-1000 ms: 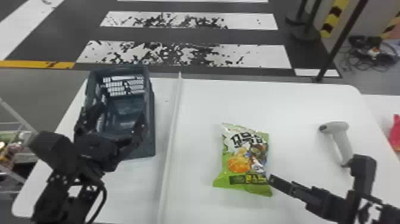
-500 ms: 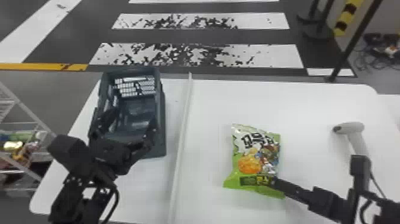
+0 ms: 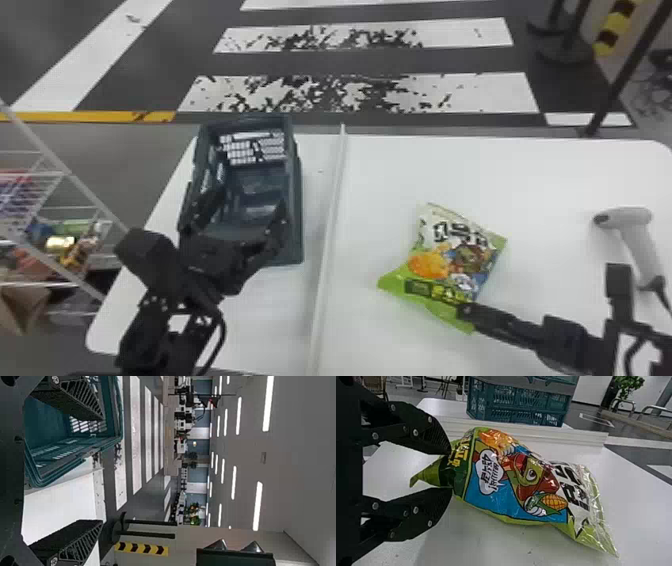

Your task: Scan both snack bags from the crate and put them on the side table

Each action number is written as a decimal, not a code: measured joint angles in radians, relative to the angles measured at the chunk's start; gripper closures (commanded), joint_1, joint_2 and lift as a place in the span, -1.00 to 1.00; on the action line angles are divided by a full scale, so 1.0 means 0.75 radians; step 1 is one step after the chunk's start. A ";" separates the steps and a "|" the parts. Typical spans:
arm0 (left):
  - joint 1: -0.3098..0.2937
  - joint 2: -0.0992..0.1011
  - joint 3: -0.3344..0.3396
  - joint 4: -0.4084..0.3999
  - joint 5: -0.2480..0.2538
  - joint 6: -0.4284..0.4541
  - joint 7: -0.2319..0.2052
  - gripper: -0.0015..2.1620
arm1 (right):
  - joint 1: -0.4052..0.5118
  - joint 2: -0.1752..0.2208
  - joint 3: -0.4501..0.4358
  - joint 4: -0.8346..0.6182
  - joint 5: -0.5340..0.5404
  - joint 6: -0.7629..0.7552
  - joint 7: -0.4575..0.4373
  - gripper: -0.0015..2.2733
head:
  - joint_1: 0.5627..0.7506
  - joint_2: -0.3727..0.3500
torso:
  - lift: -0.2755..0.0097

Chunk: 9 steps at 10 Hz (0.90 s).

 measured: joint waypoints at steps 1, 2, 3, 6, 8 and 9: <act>0.000 0.000 0.000 0.003 0.003 0.000 0.000 -0.93 | -0.007 -0.002 -0.015 0.029 -0.033 -0.001 0.022 0.98 | 0.41 0.43 | 0.32; 0.000 0.000 0.000 0.005 0.005 0.000 -0.002 -0.93 | -0.014 -0.004 -0.022 0.053 -0.056 -0.002 0.031 0.98 | 0.41 0.43 | 0.32; 0.001 0.000 0.000 0.005 0.008 0.000 -0.003 -0.93 | -0.012 -0.005 -0.027 0.052 -0.065 -0.005 0.033 0.98 | 0.41 0.43 | 0.32; 0.013 0.004 0.017 0.003 0.022 0.000 -0.015 -0.93 | 0.050 -0.005 -0.062 -0.264 0.039 -0.045 -0.076 0.98 | 0.41 0.31 | 0.32; 0.018 0.012 0.027 -0.001 0.038 0.000 -0.025 -0.93 | 0.079 -0.053 0.028 -0.569 0.402 -0.122 -0.210 0.98 | 0.41 0.16 | 0.32; 0.018 0.016 0.028 -0.002 0.043 0.000 -0.031 -0.93 | 0.080 -0.110 0.121 -0.654 0.587 -0.149 -0.265 0.98 | 0.41 0.06 | 0.32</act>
